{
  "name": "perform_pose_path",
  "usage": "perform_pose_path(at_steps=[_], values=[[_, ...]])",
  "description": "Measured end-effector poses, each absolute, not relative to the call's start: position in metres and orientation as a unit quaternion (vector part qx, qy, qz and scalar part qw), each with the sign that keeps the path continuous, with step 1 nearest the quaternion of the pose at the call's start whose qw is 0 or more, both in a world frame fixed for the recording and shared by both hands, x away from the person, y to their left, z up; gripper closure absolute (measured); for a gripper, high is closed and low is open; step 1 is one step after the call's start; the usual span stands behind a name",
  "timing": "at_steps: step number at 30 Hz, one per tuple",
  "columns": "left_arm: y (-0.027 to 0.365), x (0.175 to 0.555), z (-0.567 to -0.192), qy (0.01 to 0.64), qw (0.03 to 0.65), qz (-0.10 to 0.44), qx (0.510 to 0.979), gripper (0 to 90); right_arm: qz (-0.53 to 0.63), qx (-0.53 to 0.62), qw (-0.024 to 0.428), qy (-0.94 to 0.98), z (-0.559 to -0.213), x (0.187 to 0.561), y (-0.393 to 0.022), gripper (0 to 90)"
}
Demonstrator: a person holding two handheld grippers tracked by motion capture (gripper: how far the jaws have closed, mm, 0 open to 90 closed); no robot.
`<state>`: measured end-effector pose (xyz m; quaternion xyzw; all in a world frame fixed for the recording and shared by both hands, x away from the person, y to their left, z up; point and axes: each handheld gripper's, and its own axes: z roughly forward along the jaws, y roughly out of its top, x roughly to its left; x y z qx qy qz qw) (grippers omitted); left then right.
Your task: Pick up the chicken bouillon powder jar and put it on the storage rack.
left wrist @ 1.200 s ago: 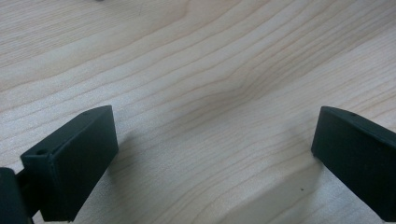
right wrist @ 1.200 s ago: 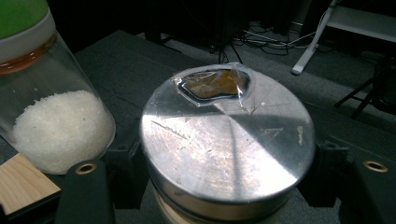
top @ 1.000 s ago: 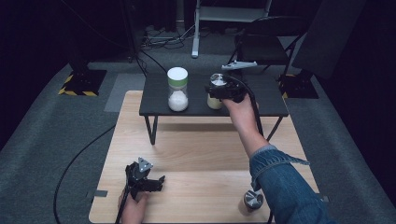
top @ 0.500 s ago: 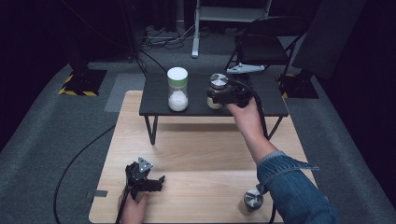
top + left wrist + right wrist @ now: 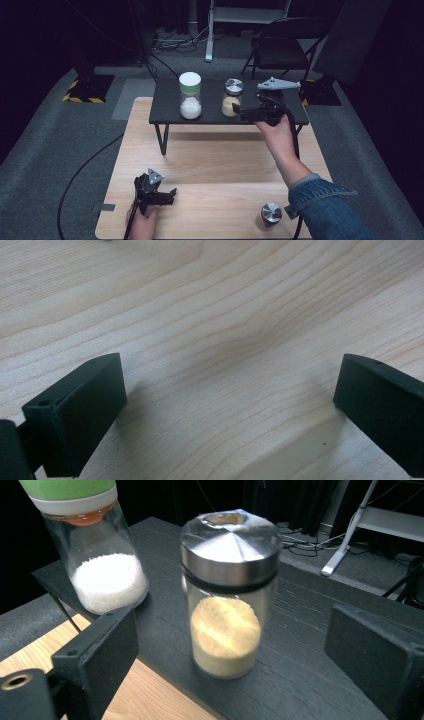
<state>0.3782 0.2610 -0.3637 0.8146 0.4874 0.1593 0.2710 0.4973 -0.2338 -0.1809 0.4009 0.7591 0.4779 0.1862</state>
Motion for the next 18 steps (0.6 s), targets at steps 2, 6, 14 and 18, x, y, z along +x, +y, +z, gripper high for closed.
perform_pose_path(at_steps=[2, 6, 14, 18], values=[[0.261, 0.378, -0.364, 0.488, 0.271, 0.159, 0.814, 0.3, 0.479, 0.402, 0.187, 0.758, -0.183, 0.494, -0.238, 6.8], [0.261, 0.378, -0.364, 0.488, 0.271, 0.159, 0.814, 0.3, 0.477, 0.403, 0.19, 0.757, -0.188, 0.488, -0.245, 6.5], [0.261, 0.378, -0.364, 0.488, 0.271, 0.159, 0.814, 0.3, 0.478, 0.401, 0.187, 0.759, -0.198, 0.476, -0.258, 6.0], [0.26, 0.379, -0.363, 0.489, 0.27, 0.159, 0.814, 0.3, 0.479, 0.4, 0.188, 0.759, -0.204, 0.47, -0.266, 5.9]])
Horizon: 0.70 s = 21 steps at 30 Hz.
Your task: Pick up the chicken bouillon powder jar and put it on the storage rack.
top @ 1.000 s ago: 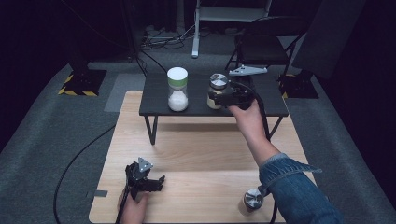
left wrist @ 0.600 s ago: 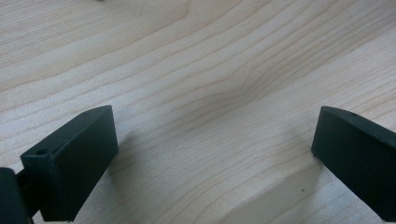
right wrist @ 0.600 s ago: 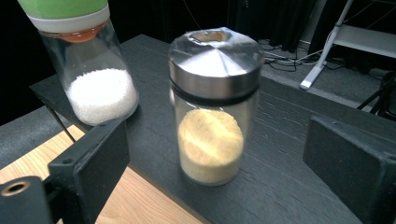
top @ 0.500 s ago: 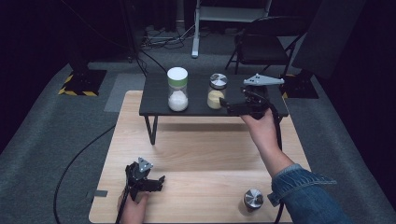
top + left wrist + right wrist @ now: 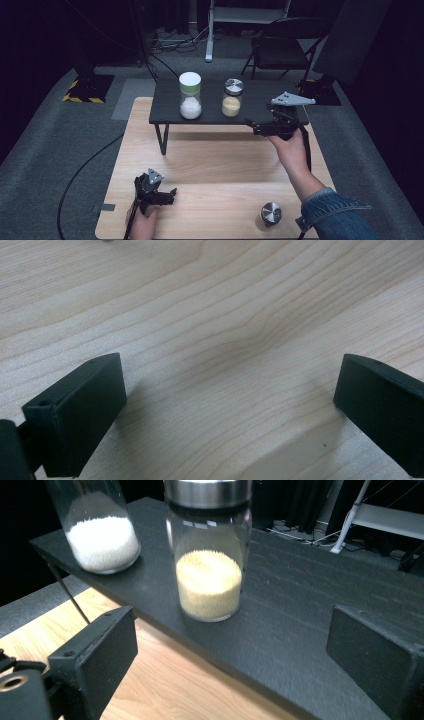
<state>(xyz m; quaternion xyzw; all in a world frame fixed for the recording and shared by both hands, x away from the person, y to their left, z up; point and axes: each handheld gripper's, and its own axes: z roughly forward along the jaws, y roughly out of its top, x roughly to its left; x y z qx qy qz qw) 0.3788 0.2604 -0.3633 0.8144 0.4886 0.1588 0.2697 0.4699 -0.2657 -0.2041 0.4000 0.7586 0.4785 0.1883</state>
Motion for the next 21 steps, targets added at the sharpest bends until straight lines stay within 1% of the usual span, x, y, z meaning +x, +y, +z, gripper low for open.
perform_pose_path(at_steps=[16, 21], values=[[0.26, 0.379, -0.363, 0.489, 0.27, 0.159, 0.814, 0.3, 0.475, 0.413, 0.186, 0.755, -0.238, 0.449, -0.302, 4.5], [0.261, 0.378, -0.364, 0.484, 0.272, 0.158, 0.817, 0.3, 0.464, 0.411, 0.196, 0.76, -0.246, 0.439, -0.308, 4.2]])
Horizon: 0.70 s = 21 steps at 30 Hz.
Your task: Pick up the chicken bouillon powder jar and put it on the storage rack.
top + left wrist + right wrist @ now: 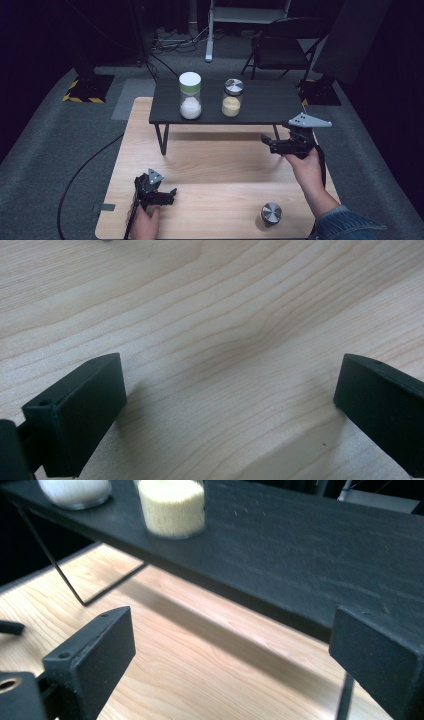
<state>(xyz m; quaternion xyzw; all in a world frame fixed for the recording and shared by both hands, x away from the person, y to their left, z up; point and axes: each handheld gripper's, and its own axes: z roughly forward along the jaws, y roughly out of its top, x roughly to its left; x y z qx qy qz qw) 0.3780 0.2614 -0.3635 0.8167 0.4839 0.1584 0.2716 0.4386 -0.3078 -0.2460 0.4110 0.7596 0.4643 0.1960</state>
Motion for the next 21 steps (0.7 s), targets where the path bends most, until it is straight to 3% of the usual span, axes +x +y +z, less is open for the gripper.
perform_pose_path(at_steps=[21], values=[[0.264, 0.376, -0.363, 0.474, 0.275, 0.154, 0.823, 0.3, 0.446, 0.415, 0.21, 0.765, -0.286, 0.405, -0.345, 4.0]])
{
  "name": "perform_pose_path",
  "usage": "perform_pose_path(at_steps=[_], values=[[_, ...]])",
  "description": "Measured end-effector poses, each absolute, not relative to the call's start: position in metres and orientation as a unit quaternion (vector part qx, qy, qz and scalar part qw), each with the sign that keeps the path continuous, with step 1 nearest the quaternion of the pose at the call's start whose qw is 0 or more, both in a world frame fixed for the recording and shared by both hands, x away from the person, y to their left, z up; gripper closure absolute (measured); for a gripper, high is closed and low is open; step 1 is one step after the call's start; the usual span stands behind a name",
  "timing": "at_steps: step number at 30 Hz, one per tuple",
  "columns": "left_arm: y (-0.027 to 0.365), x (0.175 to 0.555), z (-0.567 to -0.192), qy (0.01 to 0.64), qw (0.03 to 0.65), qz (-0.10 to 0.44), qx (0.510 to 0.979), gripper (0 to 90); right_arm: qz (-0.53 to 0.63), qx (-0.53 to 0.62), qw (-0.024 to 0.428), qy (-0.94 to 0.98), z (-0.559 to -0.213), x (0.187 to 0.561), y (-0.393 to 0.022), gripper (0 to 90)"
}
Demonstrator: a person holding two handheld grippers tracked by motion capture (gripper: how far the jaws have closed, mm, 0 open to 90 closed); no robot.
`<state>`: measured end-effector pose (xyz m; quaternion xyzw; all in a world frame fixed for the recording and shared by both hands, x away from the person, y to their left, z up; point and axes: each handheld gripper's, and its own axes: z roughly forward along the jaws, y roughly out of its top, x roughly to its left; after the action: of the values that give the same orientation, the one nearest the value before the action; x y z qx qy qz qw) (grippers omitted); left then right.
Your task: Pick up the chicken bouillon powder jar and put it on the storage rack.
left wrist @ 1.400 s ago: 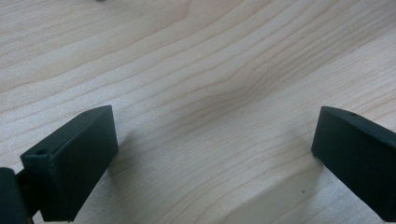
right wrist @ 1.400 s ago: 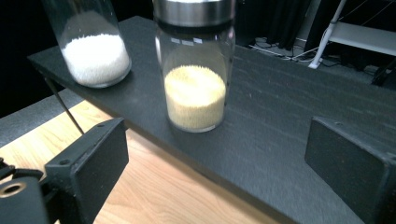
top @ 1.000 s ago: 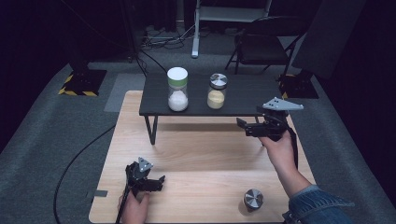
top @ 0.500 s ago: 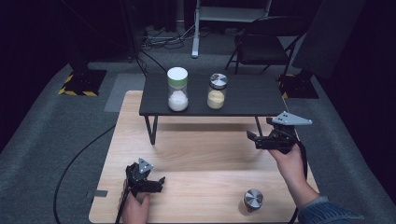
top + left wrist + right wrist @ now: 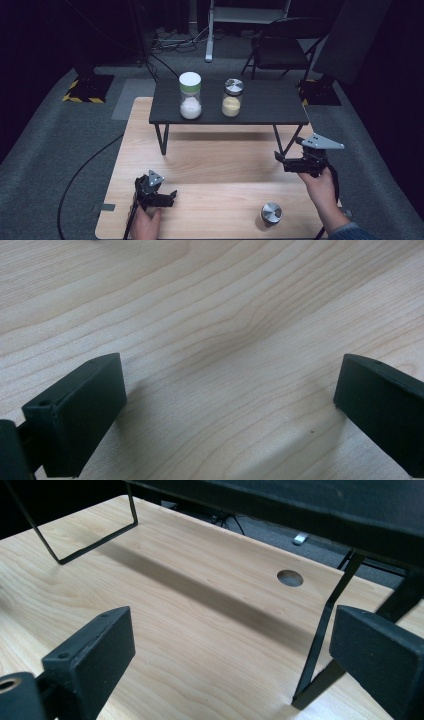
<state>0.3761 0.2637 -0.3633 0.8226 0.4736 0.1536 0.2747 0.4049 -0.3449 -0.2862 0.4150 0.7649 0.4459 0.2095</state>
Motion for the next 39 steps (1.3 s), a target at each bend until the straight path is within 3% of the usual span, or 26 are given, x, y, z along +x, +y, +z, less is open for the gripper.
perform_pose_path(at_steps=[19, 39], values=[[0.264, 0.376, -0.363, 0.474, 0.275, 0.154, 0.823, 0.3, 0.429, 0.421, 0.214, 0.77, -0.317, 0.38, -0.369, 3.8], [0.264, 0.376, -0.363, 0.474, 0.274, 0.153, 0.822, 0.3, 0.419, 0.449, 0.184, 0.768, -0.359, 0.365, -0.385, 3.5]])
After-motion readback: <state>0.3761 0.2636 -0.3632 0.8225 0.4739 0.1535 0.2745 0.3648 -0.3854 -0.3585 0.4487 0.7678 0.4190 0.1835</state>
